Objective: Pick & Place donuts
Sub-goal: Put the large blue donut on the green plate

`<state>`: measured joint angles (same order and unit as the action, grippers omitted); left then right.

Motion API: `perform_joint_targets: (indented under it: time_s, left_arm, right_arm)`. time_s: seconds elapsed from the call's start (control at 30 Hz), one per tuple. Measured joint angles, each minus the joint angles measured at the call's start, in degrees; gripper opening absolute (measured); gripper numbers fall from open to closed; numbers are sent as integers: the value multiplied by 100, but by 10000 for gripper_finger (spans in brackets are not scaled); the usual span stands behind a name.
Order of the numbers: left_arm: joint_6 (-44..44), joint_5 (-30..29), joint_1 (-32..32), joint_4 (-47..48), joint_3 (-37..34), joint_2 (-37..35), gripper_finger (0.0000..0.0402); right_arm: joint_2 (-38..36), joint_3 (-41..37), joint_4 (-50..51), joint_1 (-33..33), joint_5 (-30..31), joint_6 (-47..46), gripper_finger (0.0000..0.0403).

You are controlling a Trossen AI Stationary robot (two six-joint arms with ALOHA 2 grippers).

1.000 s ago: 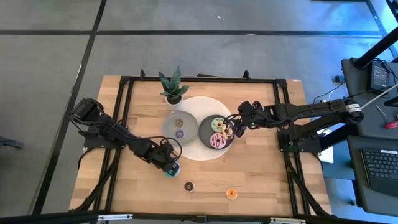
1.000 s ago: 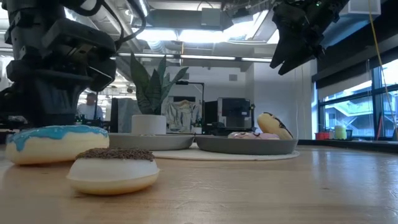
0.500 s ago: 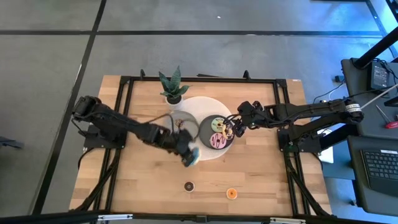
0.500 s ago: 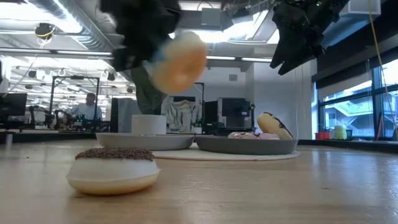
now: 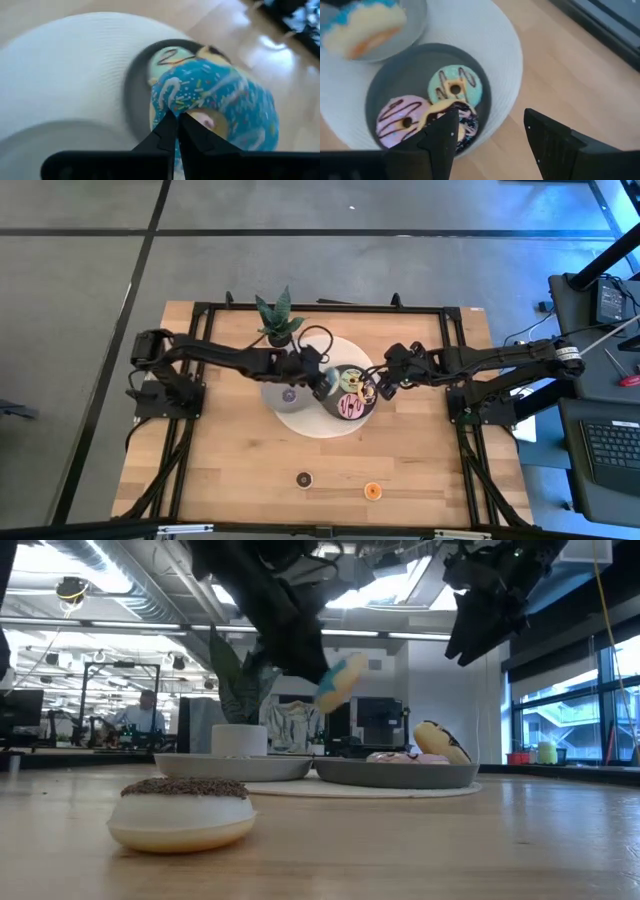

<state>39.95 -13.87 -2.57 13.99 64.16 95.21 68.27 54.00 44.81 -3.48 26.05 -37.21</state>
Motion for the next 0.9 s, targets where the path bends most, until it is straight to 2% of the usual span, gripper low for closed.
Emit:
perform_joint_targets:
  time_s: [0.1,0.4,0.53,0.9]
  left_arm:
    - [-143,311,-37,-183,60,300,5]
    - [-643,403,-103,161,611,1142,5]
    - [-642,674,-211,141,684,1283,7]
    - [-798,603,-245,353,672,1420,24]
  right_arm:
    - [0,0,39,38,97,0,229]
    - [0,0,37,190,99,-13,225]
    - [0,0,43,194,97,-146,229]
    - [0,0,43,194,96,-164,228]
